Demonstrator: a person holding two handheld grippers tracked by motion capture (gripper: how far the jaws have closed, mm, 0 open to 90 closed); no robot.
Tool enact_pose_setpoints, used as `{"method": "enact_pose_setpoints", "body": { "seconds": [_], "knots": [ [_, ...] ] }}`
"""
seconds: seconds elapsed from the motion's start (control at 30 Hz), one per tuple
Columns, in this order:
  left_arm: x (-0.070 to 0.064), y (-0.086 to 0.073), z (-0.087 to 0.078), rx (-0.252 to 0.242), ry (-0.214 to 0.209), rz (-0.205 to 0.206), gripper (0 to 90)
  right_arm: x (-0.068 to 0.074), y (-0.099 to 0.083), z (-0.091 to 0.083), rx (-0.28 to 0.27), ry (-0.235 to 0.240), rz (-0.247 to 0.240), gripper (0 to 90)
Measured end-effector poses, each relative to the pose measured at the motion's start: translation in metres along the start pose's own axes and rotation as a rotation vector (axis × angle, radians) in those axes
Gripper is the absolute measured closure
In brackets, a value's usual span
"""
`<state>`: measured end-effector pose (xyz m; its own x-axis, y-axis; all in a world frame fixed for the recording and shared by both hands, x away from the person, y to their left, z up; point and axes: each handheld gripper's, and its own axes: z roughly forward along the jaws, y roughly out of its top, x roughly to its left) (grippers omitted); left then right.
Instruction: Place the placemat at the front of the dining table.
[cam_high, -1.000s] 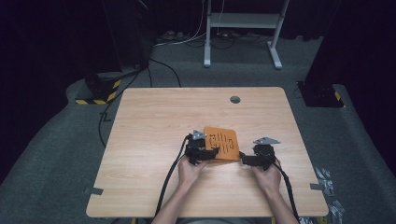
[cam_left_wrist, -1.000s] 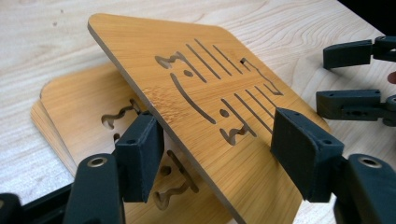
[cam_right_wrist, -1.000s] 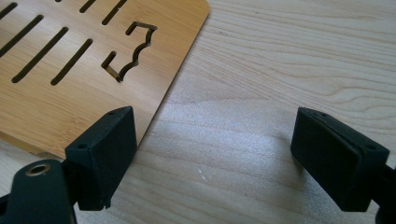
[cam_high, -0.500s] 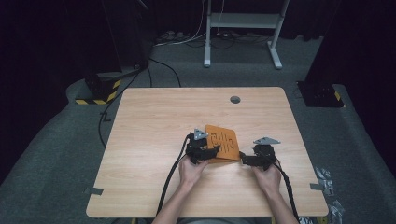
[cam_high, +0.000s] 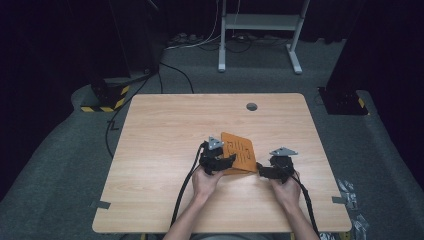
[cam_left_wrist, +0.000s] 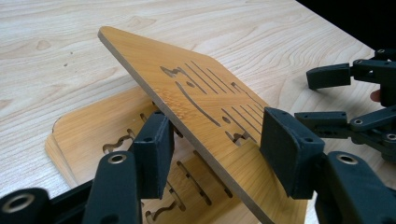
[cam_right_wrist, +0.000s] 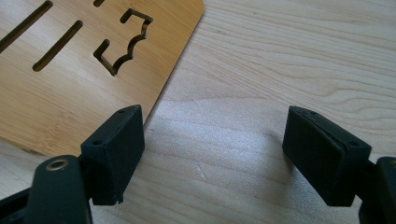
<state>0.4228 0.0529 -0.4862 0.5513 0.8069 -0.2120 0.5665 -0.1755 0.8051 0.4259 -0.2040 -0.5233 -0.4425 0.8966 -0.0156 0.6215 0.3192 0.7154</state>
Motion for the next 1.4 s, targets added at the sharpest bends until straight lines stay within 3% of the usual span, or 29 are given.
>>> {"method": "enact_pose_setpoints", "body": {
  "seconds": [0.07, 0.43, 0.53, 0.7, 0.9, 1.13, 1.3, 1.4],
  "knots": [
    [-0.001, 0.000, -0.001, -0.003, -0.006, -0.010, 45.1, 0.000, 0.000, 0.000, 0.004, 0.003, -0.001, 20.7],
    [-0.011, 0.010, 0.002, 0.006, -0.022, 0.019, 46.9, 0.000, 0.000, -0.001, 0.003, 0.001, -0.005, 20.9],
    [-0.013, 0.013, 0.003, 0.010, -0.021, 0.041, 48.3, 0.001, -0.001, 0.000, -0.011, -0.011, -0.006, 21.1],
    [-0.016, 0.013, 0.007, 0.004, -0.037, 0.028, 52.5, 0.001, 0.000, 0.000, -0.010, -0.007, -0.006, 21.2],
    [-0.024, 0.014, 0.011, 0.018, -0.046, 0.053, 56.9, 0.001, 0.000, 0.000, -0.001, -0.002, -0.006, 21.2],
    [-0.028, 0.015, 0.015, 0.018, -0.033, 0.049, 59.4, 0.001, 0.000, 0.000, -0.001, -0.001, -0.006, 21.2],
    [-0.031, 0.015, 0.015, 0.018, -0.011, 0.075, 60.4, 0.001, 0.000, 0.000, -0.001, -0.001, -0.006, 21.2],
    [-0.030, 0.015, 0.017, 0.004, -0.019, 0.049, 62.4, 0.001, 0.000, 0.000, -0.001, -0.001, -0.006, 21.2]
  ]
}}
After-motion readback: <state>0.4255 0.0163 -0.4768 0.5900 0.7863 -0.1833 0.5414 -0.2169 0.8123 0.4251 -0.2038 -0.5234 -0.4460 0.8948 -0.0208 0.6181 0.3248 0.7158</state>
